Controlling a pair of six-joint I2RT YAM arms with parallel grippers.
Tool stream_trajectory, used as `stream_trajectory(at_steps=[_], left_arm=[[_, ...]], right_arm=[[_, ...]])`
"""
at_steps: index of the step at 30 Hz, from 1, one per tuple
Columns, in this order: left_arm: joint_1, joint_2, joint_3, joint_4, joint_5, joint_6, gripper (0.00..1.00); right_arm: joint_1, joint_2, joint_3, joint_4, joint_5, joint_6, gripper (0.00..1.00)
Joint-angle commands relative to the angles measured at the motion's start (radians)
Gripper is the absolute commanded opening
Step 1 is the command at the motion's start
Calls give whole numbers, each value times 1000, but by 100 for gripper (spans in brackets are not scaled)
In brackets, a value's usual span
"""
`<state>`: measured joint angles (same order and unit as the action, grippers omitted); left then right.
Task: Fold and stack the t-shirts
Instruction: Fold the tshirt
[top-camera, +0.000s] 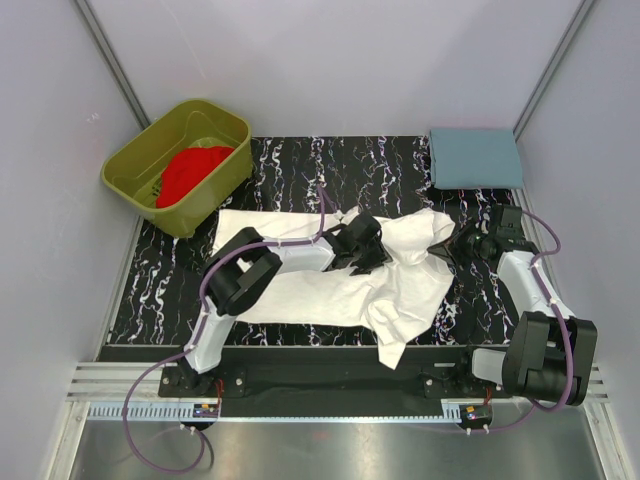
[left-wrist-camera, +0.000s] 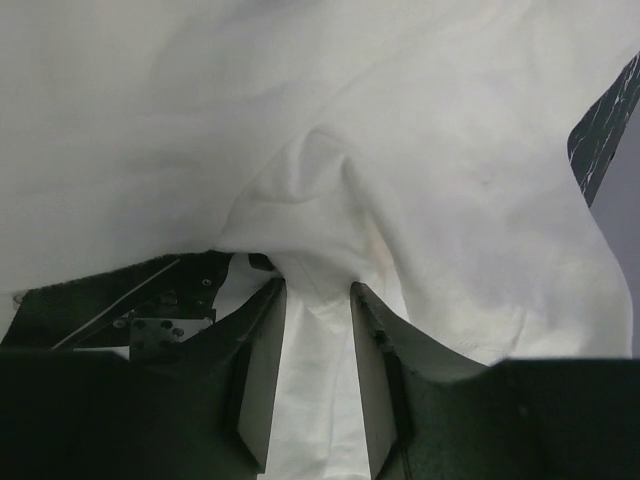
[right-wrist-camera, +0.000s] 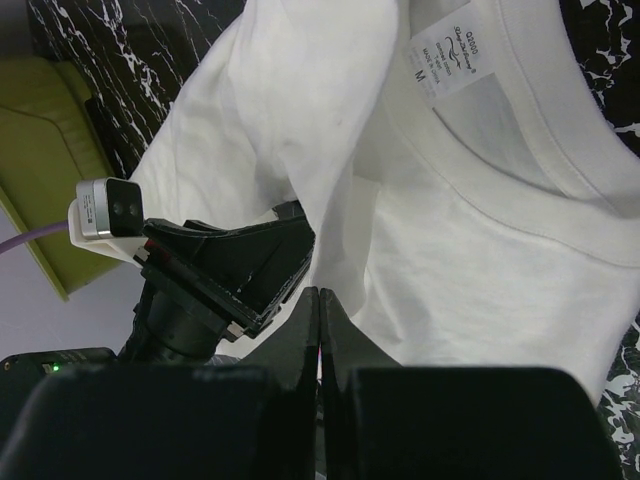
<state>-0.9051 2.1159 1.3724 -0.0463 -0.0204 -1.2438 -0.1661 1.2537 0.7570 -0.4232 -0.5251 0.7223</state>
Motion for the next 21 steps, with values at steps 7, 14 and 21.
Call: stream_trajectory(at_steps=[7,14,21], left_arm=[[-5,15,71,-44,-46,17,34],[-5,13,83,-53,-58,12,36],[-6,32,80,-43,-46,-16,42]], right_arm=[[5,-11,-7,37,-4,-7,0],[5,-8,-16,43,-6,-7,0],[5,-11,-15,44,-9,-6,0]])
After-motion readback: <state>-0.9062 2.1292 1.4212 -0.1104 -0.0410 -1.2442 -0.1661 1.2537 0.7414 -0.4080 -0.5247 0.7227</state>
